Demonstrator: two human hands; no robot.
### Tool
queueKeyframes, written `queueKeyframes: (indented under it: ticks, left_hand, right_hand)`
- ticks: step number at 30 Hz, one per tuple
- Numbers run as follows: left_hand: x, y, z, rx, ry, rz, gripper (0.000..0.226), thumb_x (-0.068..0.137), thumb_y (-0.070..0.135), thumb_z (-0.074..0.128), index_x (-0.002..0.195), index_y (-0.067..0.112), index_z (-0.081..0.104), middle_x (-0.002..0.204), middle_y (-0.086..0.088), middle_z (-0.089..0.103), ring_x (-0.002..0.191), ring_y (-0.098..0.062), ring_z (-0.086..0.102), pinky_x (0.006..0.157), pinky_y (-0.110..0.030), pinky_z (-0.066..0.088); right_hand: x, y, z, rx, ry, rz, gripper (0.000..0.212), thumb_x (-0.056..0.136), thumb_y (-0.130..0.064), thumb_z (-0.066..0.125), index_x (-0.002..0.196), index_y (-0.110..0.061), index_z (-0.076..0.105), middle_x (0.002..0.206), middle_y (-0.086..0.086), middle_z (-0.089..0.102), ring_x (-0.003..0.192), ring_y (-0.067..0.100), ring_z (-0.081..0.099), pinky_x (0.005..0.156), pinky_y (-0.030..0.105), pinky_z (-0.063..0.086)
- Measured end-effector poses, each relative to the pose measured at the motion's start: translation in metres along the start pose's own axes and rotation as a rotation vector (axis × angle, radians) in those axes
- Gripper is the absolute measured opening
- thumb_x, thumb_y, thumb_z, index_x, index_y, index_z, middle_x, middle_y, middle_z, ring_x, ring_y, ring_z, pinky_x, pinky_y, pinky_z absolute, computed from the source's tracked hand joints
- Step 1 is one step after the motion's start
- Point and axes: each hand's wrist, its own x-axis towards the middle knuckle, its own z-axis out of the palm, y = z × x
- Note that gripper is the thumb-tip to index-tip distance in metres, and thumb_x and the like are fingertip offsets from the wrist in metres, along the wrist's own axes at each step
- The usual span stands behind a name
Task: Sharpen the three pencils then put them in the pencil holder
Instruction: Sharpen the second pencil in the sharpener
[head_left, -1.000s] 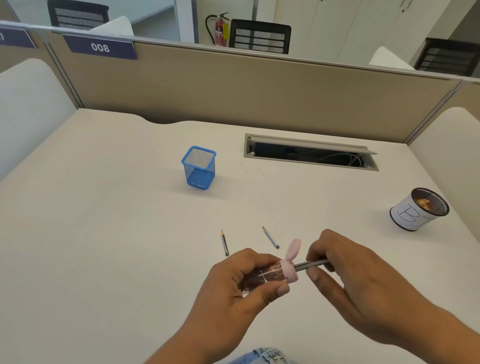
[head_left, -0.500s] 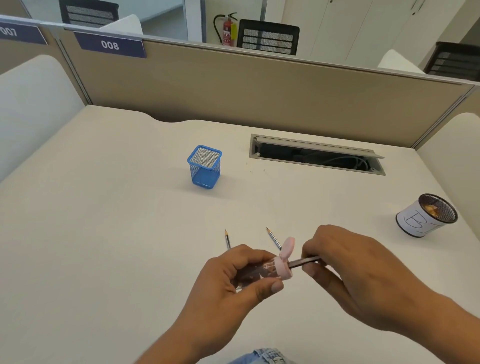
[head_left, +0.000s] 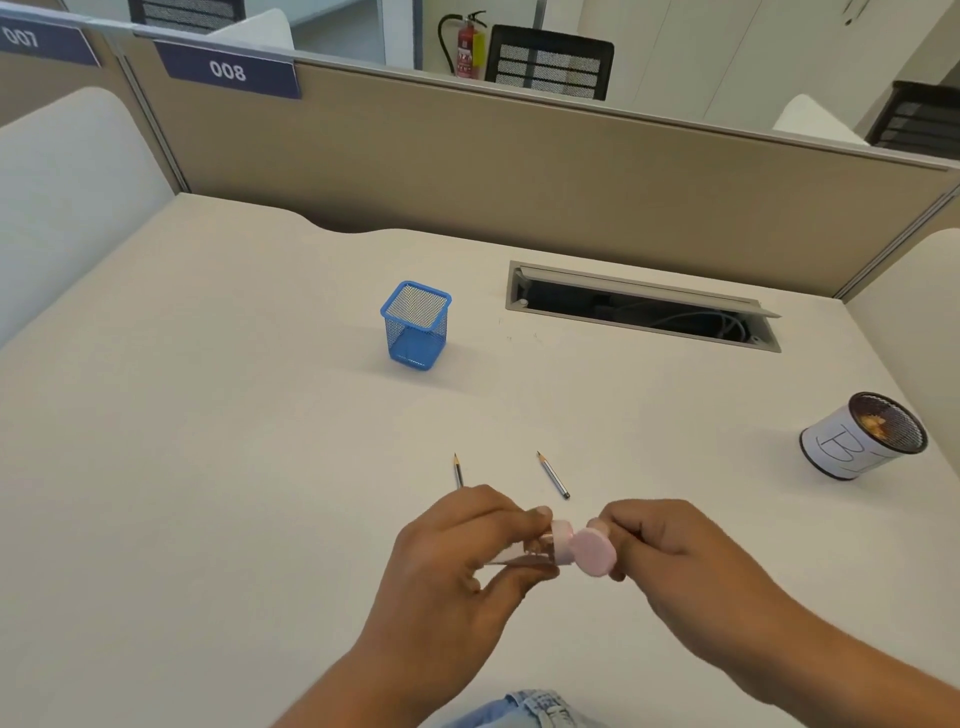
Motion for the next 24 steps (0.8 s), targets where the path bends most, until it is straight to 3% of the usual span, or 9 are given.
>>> queueKeyframes:
  ticks: [2, 4, 7, 9, 11, 14, 19, 21, 24]
  left_hand:
    - [0.002, -0.002, 0.001, -0.002, -0.02, 0.002, 0.022, 0.074, 0.017, 0.081, 0.096, 0.019, 0.075, 0.089, 0.014, 0.065, 0.081, 0.004, 0.06, 0.071, -0.005, 0.041]
    - [0.006, -0.002, -0.001, -0.059, -0.031, -0.069, 0.025, 0.071, 0.02, 0.084, 0.094, 0.022, 0.076, 0.086, 0.017, 0.064, 0.078, 0.0, 0.06, 0.067, -0.003, 0.038]
    - [0.012, -0.002, -0.005, -0.096, -0.05, -0.149, 0.026, 0.067, 0.029, 0.084, 0.091, 0.029, 0.075, 0.081, 0.017, 0.064, 0.074, -0.006, 0.059, 0.062, -0.007, 0.038]
    - [0.013, 0.0, -0.007, -0.138, -0.066, -0.201, 0.026, 0.066, 0.031, 0.085, 0.089, 0.031, 0.074, 0.077, 0.018, 0.064, 0.068, -0.003, 0.055, 0.061, -0.009, 0.039]
    - [0.014, 0.004, -0.009, -0.217, -0.093, -0.262, 0.028, 0.063, 0.035, 0.087, 0.088, 0.031, 0.074, 0.075, 0.017, 0.067, 0.064, -0.001, 0.052, 0.06, -0.011, 0.041]
    - [0.015, 0.007, -0.009, -0.233, -0.104, -0.252, 0.031, 0.06, 0.039, 0.087, 0.087, 0.029, 0.076, 0.074, 0.016, 0.067, 0.063, -0.002, 0.052, 0.059, -0.008, 0.038]
    - [0.011, 0.003, 0.0, -0.105, -0.012, -0.063, 0.027, 0.067, 0.029, 0.085, 0.092, 0.026, 0.076, 0.079, 0.017, 0.066, 0.07, -0.003, 0.059, 0.064, -0.007, 0.04]
    - [0.008, 0.0, 0.004, -0.077, 0.018, 0.028, 0.023, 0.071, 0.024, 0.083, 0.093, 0.022, 0.074, 0.086, 0.013, 0.068, 0.077, -0.004, 0.065, 0.067, -0.012, 0.047]
    - [0.005, -0.008, 0.008, 0.058, 0.021, 0.22, 0.022, 0.08, 0.02, 0.078, 0.101, 0.018, 0.07, 0.095, 0.009, 0.066, 0.082, -0.011, 0.067, 0.068, -0.025, 0.053]
  right_hand:
    - [0.003, -0.001, -0.004, 0.113, -0.116, 0.175, 0.04, 0.099, -0.028, 0.05, 0.059, -0.02, 0.052, 0.05, -0.008, 0.03, 0.046, 0.01, 0.022, 0.05, 0.023, 0.019]
    - [0.003, -0.008, -0.008, 0.095, -0.156, 0.15, 0.04, 0.097, -0.038, 0.051, 0.062, -0.021, 0.055, 0.056, -0.001, 0.03, 0.049, 0.014, 0.022, 0.05, 0.026, 0.018]
    - [0.001, -0.012, -0.013, -0.137, -0.076, -0.126, 0.04, 0.093, -0.058, 0.045, 0.077, -0.025, 0.061, 0.058, -0.011, 0.041, 0.052, 0.008, 0.031, 0.049, 0.019, 0.026]
    - [-0.001, -0.009, -0.018, -0.45, 0.051, -0.386, 0.03, 0.098, -0.05, 0.039, 0.088, -0.031, 0.059, 0.068, -0.018, 0.048, 0.06, 0.004, 0.043, 0.054, 0.016, 0.031]
    - [-0.002, -0.007, -0.022, -0.726, 0.147, -0.58, 0.019, 0.098, -0.037, 0.042, 0.091, -0.028, 0.057, 0.074, -0.018, 0.045, 0.064, 0.005, 0.04, 0.056, 0.018, 0.029]
    - [0.001, 0.002, -0.019, -0.833, 0.177, -0.675, 0.017, 0.098, -0.029, 0.043, 0.088, -0.021, 0.054, 0.07, -0.007, 0.047, 0.061, 0.014, 0.036, 0.054, 0.023, 0.024]
    - [-0.003, 0.003, -0.013, -0.443, 0.115, -0.446, 0.027, 0.1, -0.042, 0.041, 0.078, -0.033, 0.053, 0.06, -0.021, 0.044, 0.056, 0.003, 0.041, 0.053, 0.013, 0.031]
    - [-0.004, 0.003, -0.009, -0.311, 0.088, -0.299, 0.038, 0.098, -0.049, 0.043, 0.072, -0.027, 0.059, 0.056, -0.016, 0.048, 0.053, 0.007, 0.041, 0.051, 0.015, 0.032]
    - [-0.005, -0.002, -0.009, 0.04, -0.076, 0.094, 0.041, 0.098, -0.035, 0.052, 0.065, -0.013, 0.054, 0.049, -0.01, 0.032, 0.048, 0.011, 0.024, 0.047, 0.019, 0.022]
